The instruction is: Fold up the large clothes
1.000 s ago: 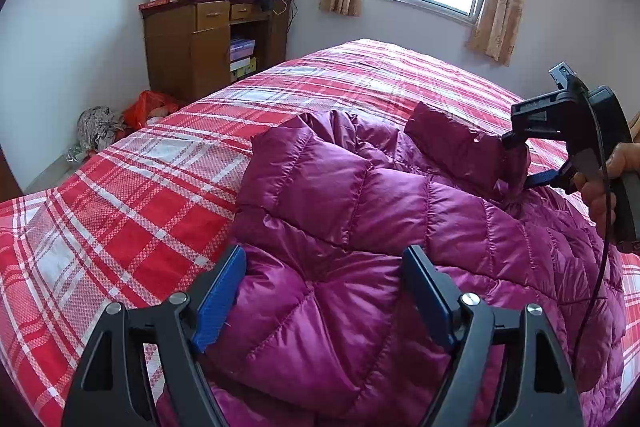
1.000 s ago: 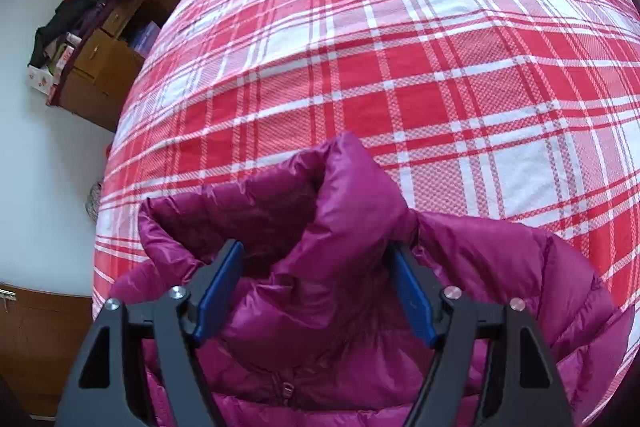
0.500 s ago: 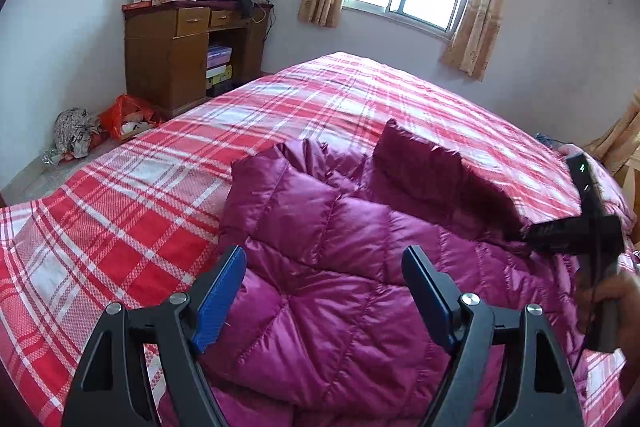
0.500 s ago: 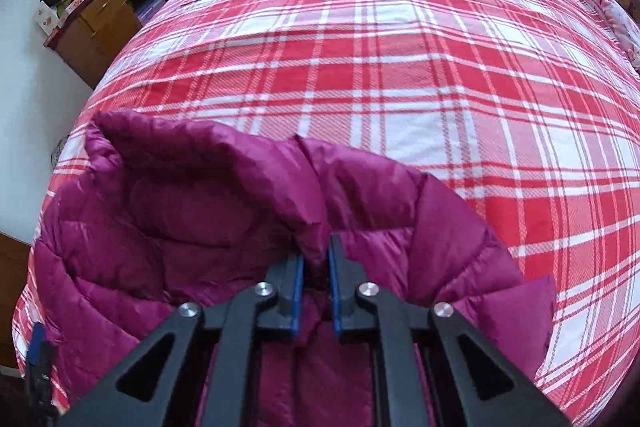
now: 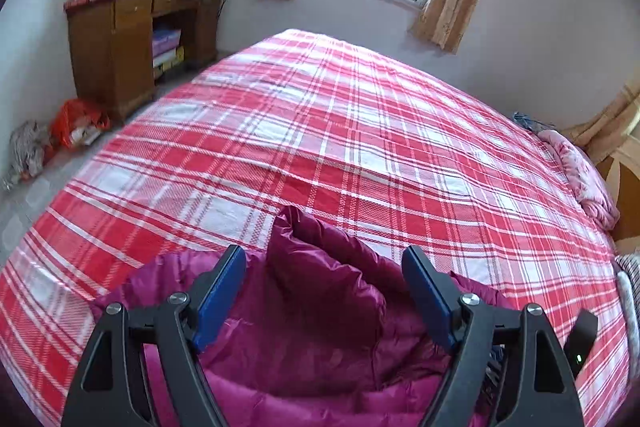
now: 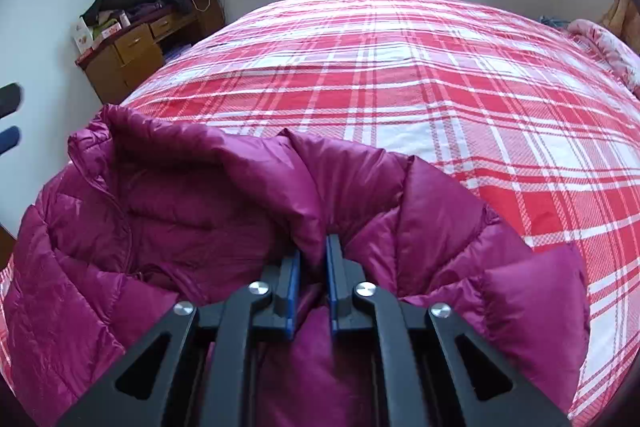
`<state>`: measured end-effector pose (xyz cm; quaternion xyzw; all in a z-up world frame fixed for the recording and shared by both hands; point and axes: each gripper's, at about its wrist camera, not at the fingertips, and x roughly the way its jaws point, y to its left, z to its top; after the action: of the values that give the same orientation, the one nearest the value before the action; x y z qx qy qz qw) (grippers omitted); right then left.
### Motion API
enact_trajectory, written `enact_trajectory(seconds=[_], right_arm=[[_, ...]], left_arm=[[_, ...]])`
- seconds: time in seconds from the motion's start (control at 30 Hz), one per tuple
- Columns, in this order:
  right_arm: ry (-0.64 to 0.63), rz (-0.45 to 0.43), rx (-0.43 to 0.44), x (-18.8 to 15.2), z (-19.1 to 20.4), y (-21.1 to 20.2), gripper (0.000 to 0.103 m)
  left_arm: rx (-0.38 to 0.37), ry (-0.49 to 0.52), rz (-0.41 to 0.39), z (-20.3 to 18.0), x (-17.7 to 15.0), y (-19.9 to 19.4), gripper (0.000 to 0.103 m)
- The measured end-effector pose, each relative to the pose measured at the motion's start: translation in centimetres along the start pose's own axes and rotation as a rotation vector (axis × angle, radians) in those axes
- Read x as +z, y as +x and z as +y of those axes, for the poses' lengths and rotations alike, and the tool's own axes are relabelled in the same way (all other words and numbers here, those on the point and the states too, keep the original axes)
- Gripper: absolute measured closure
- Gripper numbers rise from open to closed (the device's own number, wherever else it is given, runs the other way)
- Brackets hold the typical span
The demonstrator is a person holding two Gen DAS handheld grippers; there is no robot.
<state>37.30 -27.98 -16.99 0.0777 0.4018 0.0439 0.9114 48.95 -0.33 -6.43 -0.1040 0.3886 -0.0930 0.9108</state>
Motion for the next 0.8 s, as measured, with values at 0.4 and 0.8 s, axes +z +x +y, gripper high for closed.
enact_trajectory(seconds=[0.4,0.8], right_arm=[[0.080,-0.005,0.089,-0.2,-1.4,0.0,0.092],[0.060,-0.002,0.056,-0.2,-0.9,-0.1,0.091]], left_arm=[[0.182,-0.015,0.070,1.7,-4.7,1.3,0.094],[0.059,-0.287,0.022,7.6,-9.7,-0.3,0.099]])
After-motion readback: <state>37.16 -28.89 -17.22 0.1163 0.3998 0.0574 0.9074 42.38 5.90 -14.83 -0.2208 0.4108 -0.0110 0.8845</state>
